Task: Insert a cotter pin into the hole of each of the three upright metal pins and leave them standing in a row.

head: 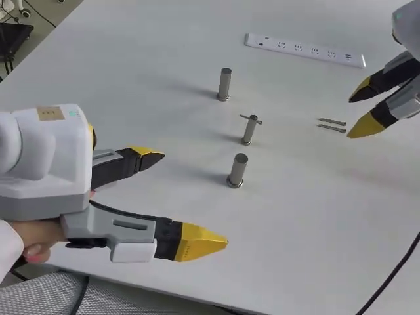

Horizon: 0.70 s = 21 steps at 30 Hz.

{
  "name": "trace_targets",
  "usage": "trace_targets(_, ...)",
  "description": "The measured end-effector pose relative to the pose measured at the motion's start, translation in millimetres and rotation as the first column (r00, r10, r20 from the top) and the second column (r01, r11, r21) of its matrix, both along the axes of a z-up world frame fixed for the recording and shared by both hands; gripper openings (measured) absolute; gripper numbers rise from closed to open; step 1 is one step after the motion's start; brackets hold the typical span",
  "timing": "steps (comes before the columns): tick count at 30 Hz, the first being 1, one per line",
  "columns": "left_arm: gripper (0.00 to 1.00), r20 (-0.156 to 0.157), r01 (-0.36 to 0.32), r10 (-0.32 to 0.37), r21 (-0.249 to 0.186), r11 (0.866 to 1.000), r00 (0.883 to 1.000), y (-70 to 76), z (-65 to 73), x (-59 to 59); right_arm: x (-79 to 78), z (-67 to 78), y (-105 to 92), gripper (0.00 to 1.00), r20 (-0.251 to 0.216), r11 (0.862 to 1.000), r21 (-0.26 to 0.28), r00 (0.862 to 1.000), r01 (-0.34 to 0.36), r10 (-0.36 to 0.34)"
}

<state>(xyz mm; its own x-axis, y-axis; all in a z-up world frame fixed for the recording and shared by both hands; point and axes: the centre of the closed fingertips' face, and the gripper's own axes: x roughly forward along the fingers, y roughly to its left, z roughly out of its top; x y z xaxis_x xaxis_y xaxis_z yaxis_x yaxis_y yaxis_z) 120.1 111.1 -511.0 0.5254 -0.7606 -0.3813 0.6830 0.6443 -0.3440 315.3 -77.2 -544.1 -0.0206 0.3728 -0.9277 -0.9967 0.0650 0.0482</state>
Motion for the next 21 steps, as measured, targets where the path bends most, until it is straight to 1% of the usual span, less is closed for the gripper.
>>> trace_targets(4, 0.99, -0.01, -0.001, 0.001, -0.011, 1.0, 1.0, -3.2, -0.4, -1.1, 4.7, -14.9, -1.7, 0.39, -0.02, 0.999, -0.048, 1.0, -0.025, 0.024)
trace_targets(7, 0.99, -0.018, -0.002, 0.001, -0.015, 1.0, 1.0, -5.5, -0.7, -2.7, 7.5, -23.2, -3.8, 0.32, -0.034, 0.997, -0.077, 0.999, -0.031, 0.028)
trace_targets(11, 0.97, -0.024, -0.003, 0.003, -0.019, 1.0, 1.0, -5.4, 0.7, -4.2, 10.4, -31.9, -8.8, 0.29, -0.05, 0.993, -0.114, 0.998, -0.04, 0.034)
trace_targets(14, 0.97, -0.03, -0.008, 0.007, -0.018, 1.0, 1.0, -3.2, 1.0, -5.7, 16.5, -37.2, -12.0, 0.26, -0.047, 0.991, -0.133, 0.999, -0.03, 0.024)
trace_targets(17, 0.97, -0.038, -0.013, 0.013, -0.012, 1.0, 0.999, -0.3, -0.1, -7.4, 20.2, -39.8, -11.9, 0.18, -0.045, 0.99, -0.137, 0.999, -0.022, 0.016)
trace_targets(19, 0.97, -0.043, -0.015, 0.015, -0.006, 1.0, 0.999, 1.4, -1.3, -8.4, 24.4, -42.3, -11.5, 0.16, -0.027, 0.99, -0.141, 1.0, -0.019, 0.015)
trace_targets(21, 0.97, -0.049, -0.022, 0.022, -0.001, 1.0, 0.999, 3.4, -2.6, -8.5, 28.5, -45.4, -13.4, 0.12, -0.008, 0.987, -0.157, 1.0, -0.026, 0.025)
